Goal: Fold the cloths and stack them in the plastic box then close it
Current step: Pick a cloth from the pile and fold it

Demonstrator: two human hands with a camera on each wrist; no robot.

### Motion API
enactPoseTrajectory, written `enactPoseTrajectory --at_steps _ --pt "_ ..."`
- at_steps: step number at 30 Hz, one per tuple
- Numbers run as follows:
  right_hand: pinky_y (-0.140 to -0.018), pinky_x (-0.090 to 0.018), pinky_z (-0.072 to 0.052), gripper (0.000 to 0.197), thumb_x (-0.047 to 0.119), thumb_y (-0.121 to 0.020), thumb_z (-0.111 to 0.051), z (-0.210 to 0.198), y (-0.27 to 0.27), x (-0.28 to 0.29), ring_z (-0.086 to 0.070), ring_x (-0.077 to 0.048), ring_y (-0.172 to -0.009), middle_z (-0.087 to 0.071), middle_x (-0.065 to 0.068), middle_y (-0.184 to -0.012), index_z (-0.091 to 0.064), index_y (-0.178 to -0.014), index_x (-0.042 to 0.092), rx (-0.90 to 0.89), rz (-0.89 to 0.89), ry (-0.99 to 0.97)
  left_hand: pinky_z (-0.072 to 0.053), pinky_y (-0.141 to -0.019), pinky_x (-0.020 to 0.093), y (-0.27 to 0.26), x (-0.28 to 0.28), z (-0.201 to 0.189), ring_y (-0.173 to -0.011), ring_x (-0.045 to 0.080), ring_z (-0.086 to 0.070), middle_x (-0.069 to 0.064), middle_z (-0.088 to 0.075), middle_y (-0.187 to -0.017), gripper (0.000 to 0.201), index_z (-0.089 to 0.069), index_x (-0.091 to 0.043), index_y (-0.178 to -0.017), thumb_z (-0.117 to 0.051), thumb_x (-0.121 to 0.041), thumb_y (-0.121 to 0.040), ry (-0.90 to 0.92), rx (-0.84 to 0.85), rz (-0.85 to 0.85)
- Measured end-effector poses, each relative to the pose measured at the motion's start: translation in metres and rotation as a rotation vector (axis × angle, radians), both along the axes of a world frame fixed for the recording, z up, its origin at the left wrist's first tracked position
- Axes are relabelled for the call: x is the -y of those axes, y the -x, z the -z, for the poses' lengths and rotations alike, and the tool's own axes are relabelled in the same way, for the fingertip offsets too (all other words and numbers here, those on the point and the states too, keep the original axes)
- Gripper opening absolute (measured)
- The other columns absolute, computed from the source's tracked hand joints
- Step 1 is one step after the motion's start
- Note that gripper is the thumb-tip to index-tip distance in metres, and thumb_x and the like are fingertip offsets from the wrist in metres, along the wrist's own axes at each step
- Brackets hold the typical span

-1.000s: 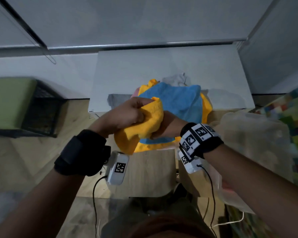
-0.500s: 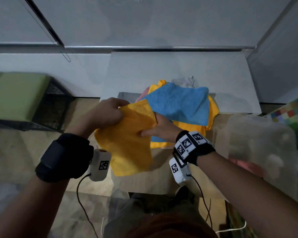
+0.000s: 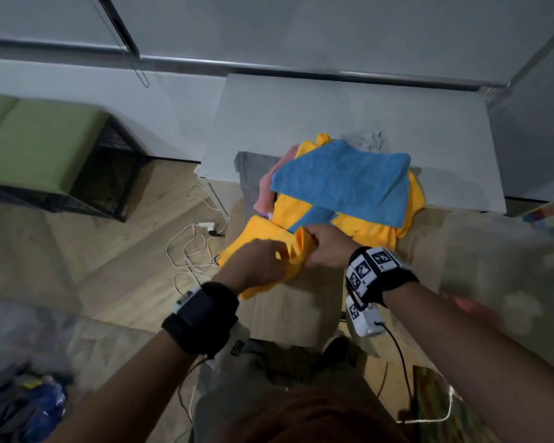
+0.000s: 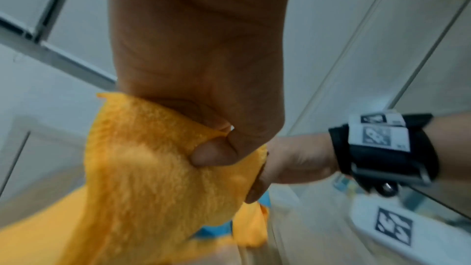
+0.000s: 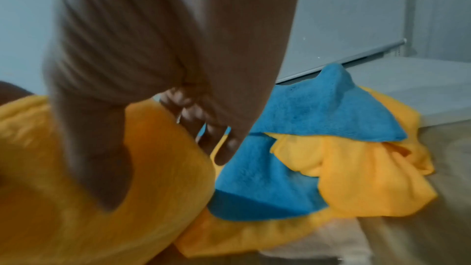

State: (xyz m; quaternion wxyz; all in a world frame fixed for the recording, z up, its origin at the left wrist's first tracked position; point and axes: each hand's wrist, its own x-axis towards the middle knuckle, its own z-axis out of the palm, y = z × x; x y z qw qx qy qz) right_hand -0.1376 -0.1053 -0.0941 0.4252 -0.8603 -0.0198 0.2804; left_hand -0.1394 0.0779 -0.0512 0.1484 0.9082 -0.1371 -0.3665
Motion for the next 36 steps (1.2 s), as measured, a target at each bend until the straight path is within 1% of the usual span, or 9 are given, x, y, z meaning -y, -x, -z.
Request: enactPoseTrajectory --at_steps 7,12,17,21,24,27,32,34,36 --pt "-0.07 -0.023 -0.048 0.021 0.012 -0.073 -0.076 0.045 0.055 0.039 -0.06 -0.006 -0.08 -0.064 0.011 -0.085 -0.066 -0.076 0.03 -0.274 -0.363 0.311 -0.051 -0.08 0.039 0.084 0.015 0.092 -0.105 0.032 -0.06 0.012 -0.063 -0.116 0.043 -0.057 -0.019 -0.126 -0.056 -0.015 -0.083 0.098 -0.254 0.085" --pt "-0.072 -0.023 -0.043 0.014 0.017 -0.081 -0.075 0.067 0.069 0.042 -0.059 -0.01 -0.089 -0.062 0.007 -0.091 -0.068 -0.089 0.026 -0.279 -0.341 0.349 -0.044 -0.091 0.037 0.107 0.005 0.134 -0.118 0.031 -0.053 0.014 -0.055 -0.132 0.041 -0.051 -0.011 -0.133 -0.055 -0.02 -0.093 0.1 -0.315 -0.026" --pt "-0.083 -0.031 -0.05 0.014 0.018 -0.088 -0.066 0.093 0.068 0.024 -0.061 -0.019 -0.105 -0.064 -0.001 -0.109 -0.067 -0.1 0.024 -0.242 -0.223 0.336 -0.046 -0.084 0.035 0.103 -0.013 0.156 -0.11 0.03 -0.057 0.013 -0.058 -0.127 0.038 -0.054 -0.013 -0.129 -0.053 -0.015 -0.091 0.11 -0.273 -0.202" --pt "-0.087 -0.04 -0.052 0.045 0.014 -0.092 -0.059 0.114 0.064 0.005 -0.055 -0.027 -0.117 -0.051 -0.007 -0.137 -0.05 -0.131 0.035 -0.239 -0.115 0.32 -0.046 -0.069 0.035 0.089 -0.028 0.171 -0.095 0.03 -0.058 0.013 -0.059 -0.119 0.04 -0.049 -0.017 -0.128 -0.049 -0.009 -0.089 0.1 -0.203 -0.344" --pt "-0.076 -0.036 -0.046 0.073 0.009 -0.088 -0.061 0.127 0.061 -0.006 -0.052 -0.03 -0.119 -0.04 -0.007 -0.146 -0.029 -0.149 0.032 -0.255 -0.122 0.371 -0.047 -0.079 0.042 0.087 -0.033 0.181 -0.106 0.033 -0.054 0.012 -0.051 -0.125 0.052 -0.041 -0.017 -0.136 -0.051 -0.008 -0.086 0.014 -0.098 -0.34" --pt "-0.087 -0.041 -0.047 0.073 0.012 -0.084 -0.065 0.142 0.062 -0.011 -0.046 -0.033 -0.125 -0.034 -0.009 -0.148 -0.03 -0.147 0.025 -0.305 -0.109 0.463 -0.045 -0.088 0.043 0.094 -0.032 0.188 -0.112 0.033 -0.048 0.01 -0.042 -0.128 0.056 -0.038 -0.017 -0.137 -0.052 -0.009 -0.083 -0.116 0.045 -0.26" --pt "-0.078 -0.039 -0.049 0.06 0.019 -0.079 -0.07 0.165 0.076 -0.009 -0.05 -0.032 -0.111 -0.038 -0.011 -0.134 -0.04 -0.131 0.016 -0.462 -0.042 0.485 -0.05 -0.081 0.042 0.109 -0.033 0.206 -0.108 0.029 -0.046 0.008 -0.04 -0.118 0.032 -0.052 -0.015 -0.118 -0.054 -0.011 -0.086 -0.009 0.027 -0.086" --pt "-0.071 -0.036 -0.048 0.062 0.02 -0.079 -0.07 0.17 0.084 -0.008 -0.051 -0.032 -0.105 -0.033 -0.01 -0.136 -0.038 -0.133 0.017 -0.465 0.01 0.471 -0.05 -0.087 0.043 0.115 -0.036 0.215 -0.116 0.03 -0.043 0.008 -0.038 -0.128 0.046 -0.048 -0.017 -0.132 -0.059 -0.023 -0.087 0.018 -0.079 -0.007" --pt "-0.055 -0.03 -0.041 0.062 0.02 -0.081 -0.07 0.176 0.089 -0.005 -0.054 -0.03 -0.084 -0.033 -0.01 -0.132 -0.035 -0.132 0.02 -0.473 0.044 0.472 -0.049 -0.093 0.044 0.118 -0.038 0.223 -0.122 0.031 -0.04 0.009 -0.033 -0.137 0.065 -0.038 -0.021 -0.144 -0.064 -0.033 -0.085 0.025 -0.11 0.027"
